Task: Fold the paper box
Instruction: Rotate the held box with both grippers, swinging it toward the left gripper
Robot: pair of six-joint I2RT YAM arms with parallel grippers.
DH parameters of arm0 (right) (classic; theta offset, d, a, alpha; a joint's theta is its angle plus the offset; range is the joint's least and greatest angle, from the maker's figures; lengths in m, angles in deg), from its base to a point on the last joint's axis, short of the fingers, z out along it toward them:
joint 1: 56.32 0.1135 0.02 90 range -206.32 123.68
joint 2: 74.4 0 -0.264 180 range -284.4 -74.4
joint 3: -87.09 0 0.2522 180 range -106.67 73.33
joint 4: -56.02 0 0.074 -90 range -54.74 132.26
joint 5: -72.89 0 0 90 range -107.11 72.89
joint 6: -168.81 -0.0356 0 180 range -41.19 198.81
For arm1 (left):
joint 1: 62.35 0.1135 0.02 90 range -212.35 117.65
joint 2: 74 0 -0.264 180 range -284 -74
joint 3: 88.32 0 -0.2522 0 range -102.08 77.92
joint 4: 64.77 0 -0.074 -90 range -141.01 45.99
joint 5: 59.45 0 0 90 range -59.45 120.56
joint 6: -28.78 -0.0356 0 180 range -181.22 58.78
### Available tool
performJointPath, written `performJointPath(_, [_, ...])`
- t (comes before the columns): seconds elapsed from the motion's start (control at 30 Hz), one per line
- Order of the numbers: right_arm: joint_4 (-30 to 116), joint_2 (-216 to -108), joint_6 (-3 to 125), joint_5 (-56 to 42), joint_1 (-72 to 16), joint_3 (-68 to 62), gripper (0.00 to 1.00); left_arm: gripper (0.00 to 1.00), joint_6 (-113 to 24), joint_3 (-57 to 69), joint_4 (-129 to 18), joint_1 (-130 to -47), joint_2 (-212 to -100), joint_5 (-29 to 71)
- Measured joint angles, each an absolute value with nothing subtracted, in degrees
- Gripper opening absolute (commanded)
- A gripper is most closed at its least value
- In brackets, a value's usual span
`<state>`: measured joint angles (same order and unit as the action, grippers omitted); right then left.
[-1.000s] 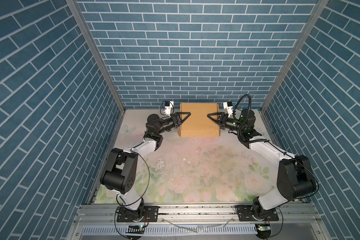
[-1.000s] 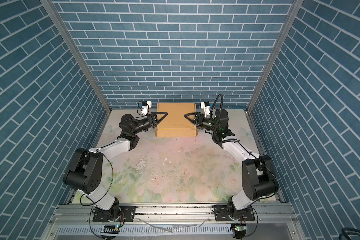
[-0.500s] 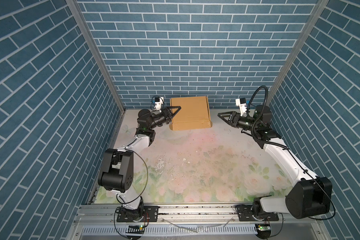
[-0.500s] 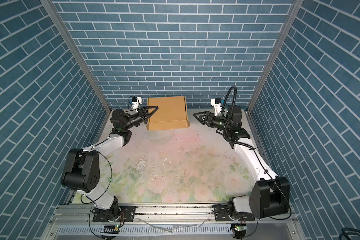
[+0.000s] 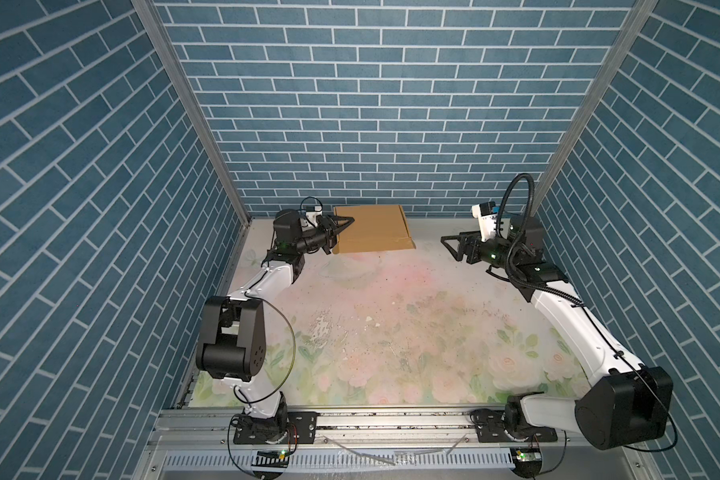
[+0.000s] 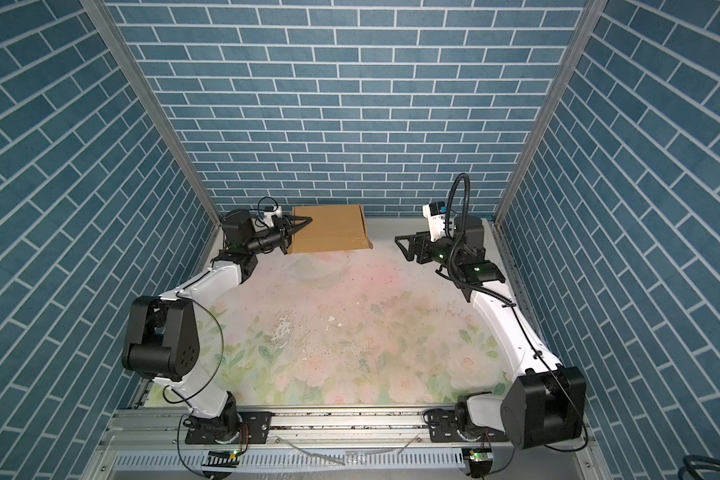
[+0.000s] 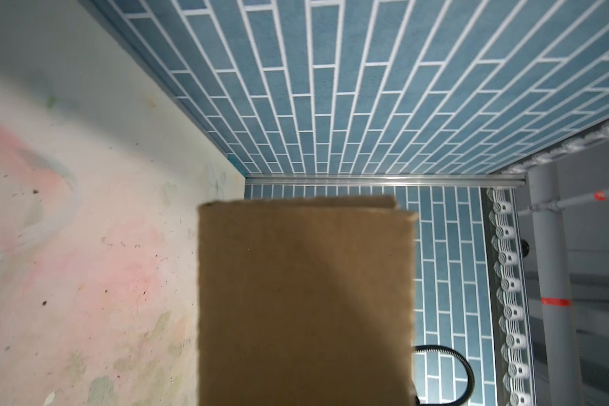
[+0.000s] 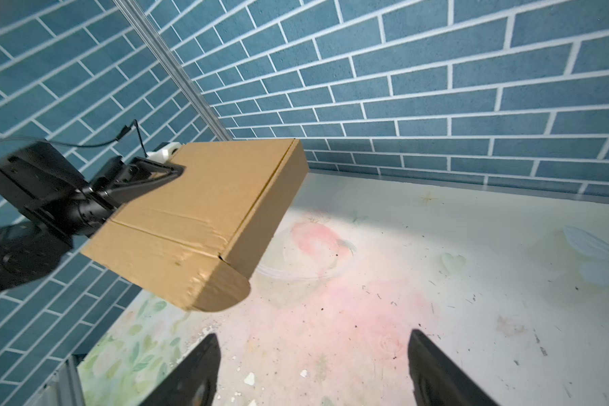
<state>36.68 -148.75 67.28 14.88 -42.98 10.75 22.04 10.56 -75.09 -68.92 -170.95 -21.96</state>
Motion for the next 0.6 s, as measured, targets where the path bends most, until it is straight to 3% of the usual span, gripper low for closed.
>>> performJointPath(0.37, [41.44, -146.19, 84.53, 12.02, -40.16, 23.01, 0.81, 0.38, 24.34, 9.65, -51.75, -67.74, -169.42, -18.35])
performJointPath(0.6, [48.65, -149.88, 93.62, 10.29, -32.95, 26.72, 0.79, 0.39, 23.86, 4.16, -37.54, -67.74, -169.42, -18.74])
